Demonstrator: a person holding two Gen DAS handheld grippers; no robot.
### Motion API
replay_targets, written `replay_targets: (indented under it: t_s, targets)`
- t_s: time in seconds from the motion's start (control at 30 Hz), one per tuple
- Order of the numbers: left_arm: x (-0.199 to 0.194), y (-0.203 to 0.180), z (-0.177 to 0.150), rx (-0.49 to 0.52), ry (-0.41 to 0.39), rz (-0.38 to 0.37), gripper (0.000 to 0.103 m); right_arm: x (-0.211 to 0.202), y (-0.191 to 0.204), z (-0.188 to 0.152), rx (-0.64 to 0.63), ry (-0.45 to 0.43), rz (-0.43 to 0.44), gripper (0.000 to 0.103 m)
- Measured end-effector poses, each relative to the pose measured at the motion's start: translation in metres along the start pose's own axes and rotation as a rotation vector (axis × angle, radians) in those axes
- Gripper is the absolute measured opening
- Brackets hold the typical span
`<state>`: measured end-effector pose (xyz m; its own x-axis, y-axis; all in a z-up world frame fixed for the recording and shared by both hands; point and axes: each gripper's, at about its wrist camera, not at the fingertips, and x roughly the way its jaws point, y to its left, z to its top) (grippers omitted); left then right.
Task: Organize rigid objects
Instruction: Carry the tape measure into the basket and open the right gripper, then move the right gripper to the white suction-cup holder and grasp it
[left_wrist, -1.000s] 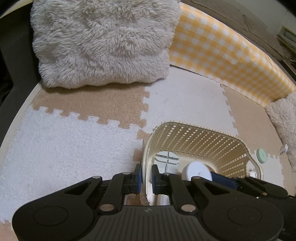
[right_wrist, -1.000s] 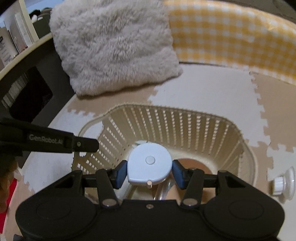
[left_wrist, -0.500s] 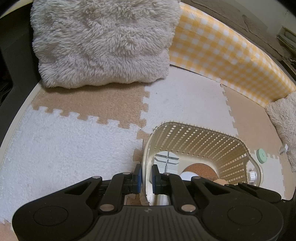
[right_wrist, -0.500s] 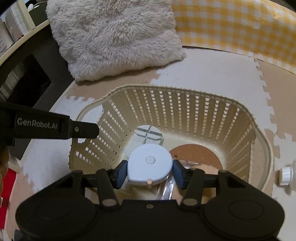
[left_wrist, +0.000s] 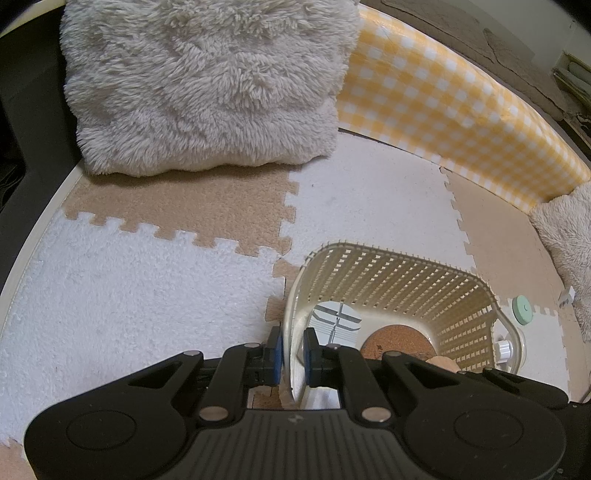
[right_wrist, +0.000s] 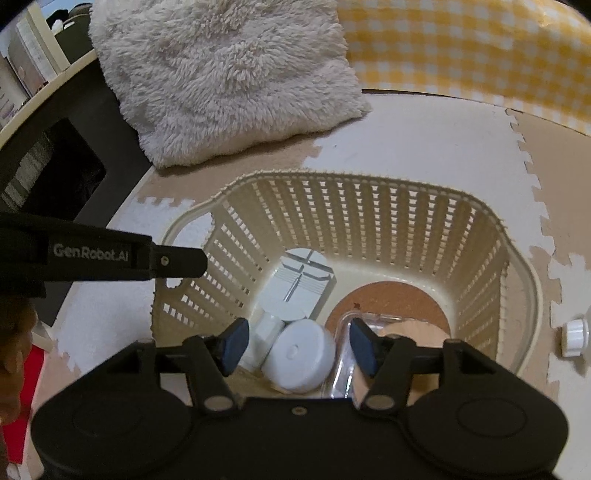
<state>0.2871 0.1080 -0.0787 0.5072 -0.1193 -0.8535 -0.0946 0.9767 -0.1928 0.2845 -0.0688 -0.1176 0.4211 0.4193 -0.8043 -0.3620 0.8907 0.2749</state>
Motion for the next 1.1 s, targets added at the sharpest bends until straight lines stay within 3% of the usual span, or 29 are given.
replay_targets:
  t_s: [0.17,0.57,0.87,1.1]
  targets:
    - [0.000,0.000,0.000,0.000,0.000,0.000,0.011,-0.007,0.001,0.001,-0.005,-0.010,-0.001,0.078]
    - [0.000,0.000,0.000,0.001,0.000,0.000,0.011,-0.046,-0.006,0.005,-0.009,-0.090,-0.015,0.100]
    - [0.000,0.000,0.000,0.001,0.000,0.000,0.011,-0.093,-0.016,0.008,-0.052,-0.232,-0.061,0.103]
    - [0.000,0.000,0.000,0.002,0.000,0.000,0.011,-0.119,-0.049,0.011,-0.003,-0.371,-0.174,0.103]
